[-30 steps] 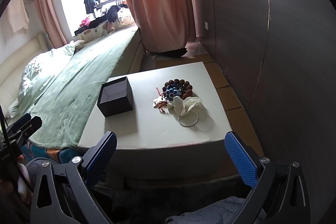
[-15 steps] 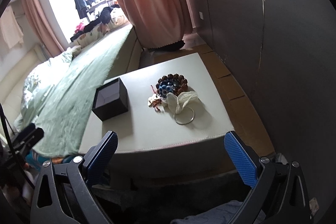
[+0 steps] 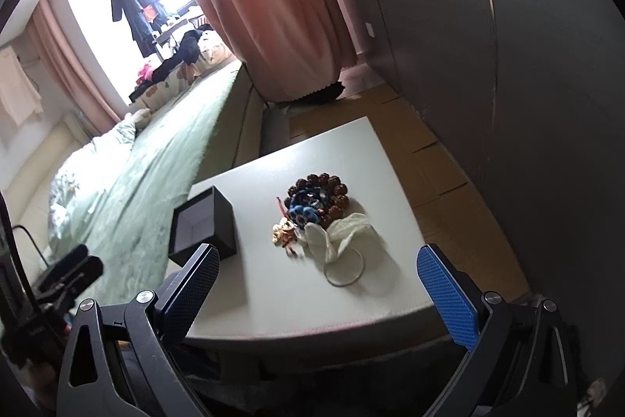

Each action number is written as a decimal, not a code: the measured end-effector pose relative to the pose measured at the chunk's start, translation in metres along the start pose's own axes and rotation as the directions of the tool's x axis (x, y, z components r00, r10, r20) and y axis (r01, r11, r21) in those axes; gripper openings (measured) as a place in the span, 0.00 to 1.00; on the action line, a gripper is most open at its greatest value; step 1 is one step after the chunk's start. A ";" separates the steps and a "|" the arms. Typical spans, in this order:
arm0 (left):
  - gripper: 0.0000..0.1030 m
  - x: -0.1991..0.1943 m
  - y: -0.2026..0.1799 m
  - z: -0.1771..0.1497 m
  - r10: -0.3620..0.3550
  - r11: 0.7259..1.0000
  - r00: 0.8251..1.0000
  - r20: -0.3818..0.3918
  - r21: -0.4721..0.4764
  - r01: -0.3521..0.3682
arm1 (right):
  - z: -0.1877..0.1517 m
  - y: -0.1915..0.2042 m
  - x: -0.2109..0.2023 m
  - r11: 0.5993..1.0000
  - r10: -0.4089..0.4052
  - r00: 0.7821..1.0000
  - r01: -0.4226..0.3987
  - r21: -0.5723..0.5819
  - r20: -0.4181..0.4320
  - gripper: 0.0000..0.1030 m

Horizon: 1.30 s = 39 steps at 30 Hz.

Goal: Organize jewelry
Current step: 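Move the left tool down to the blue beaded bracelet in the pile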

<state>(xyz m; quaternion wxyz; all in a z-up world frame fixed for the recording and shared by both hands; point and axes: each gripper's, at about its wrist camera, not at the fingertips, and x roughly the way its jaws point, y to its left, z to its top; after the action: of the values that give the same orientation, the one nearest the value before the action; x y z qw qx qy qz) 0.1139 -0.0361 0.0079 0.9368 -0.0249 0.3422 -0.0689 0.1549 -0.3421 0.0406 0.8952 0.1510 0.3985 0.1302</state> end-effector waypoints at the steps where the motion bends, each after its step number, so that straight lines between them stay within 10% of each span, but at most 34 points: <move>1: 0.88 0.006 -0.002 0.004 -0.011 1.000 1.000 -0.015 0.000 0.011 | 0.003 -0.002 0.003 1.000 0.004 1.000 -0.004 0.015 -0.005 1.00; 15: 0.70 0.086 -0.041 0.045 -0.065 0.997 0.982 -0.176 0.019 0.070 | 0.022 -0.047 0.086 0.942 0.106 0.987 -0.061 0.330 -0.121 0.81; 39: 0.58 0.225 -0.093 0.026 -0.017 0.999 0.869 -0.495 0.020 0.031 | 0.009 -0.120 0.128 0.832 0.200 0.971 -0.099 0.545 -0.129 0.76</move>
<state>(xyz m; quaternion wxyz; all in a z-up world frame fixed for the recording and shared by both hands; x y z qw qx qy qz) 0.2906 -0.1612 -0.1067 0.8175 0.0023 0.5690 -0.0892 0.2577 -0.4092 -0.0849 0.7645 0.4128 0.4855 0.0970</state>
